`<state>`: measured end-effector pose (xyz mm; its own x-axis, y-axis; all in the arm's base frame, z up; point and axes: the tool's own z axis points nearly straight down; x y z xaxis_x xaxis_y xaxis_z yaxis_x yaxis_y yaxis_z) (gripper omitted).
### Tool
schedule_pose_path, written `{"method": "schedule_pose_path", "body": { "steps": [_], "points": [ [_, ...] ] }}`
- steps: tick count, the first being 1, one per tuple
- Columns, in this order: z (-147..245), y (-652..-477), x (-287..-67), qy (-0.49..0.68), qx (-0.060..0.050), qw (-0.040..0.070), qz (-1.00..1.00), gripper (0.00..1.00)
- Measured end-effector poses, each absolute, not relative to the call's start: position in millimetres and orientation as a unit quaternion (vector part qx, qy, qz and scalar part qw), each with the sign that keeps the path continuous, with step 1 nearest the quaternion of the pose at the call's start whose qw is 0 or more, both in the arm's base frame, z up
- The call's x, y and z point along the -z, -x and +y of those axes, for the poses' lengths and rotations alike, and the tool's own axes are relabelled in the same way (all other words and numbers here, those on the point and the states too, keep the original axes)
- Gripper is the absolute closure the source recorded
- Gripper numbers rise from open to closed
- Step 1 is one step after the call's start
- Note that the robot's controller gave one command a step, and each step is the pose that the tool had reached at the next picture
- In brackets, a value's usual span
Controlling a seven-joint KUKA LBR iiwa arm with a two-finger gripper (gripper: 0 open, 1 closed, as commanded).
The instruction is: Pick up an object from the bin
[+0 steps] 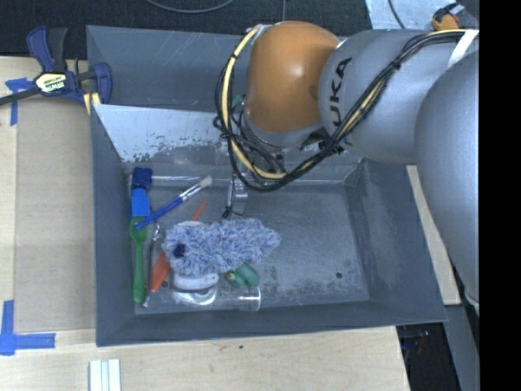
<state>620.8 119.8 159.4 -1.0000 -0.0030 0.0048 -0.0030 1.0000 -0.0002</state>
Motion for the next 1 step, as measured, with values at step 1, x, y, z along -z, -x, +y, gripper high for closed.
{"method": "schedule_pose_path", "body": {
  "steps": [1],
  "points": [
    [119.3, -622.9, -164.1, 0.000, 0.001, -0.002, -1.000, 0.00]
  ]
}}
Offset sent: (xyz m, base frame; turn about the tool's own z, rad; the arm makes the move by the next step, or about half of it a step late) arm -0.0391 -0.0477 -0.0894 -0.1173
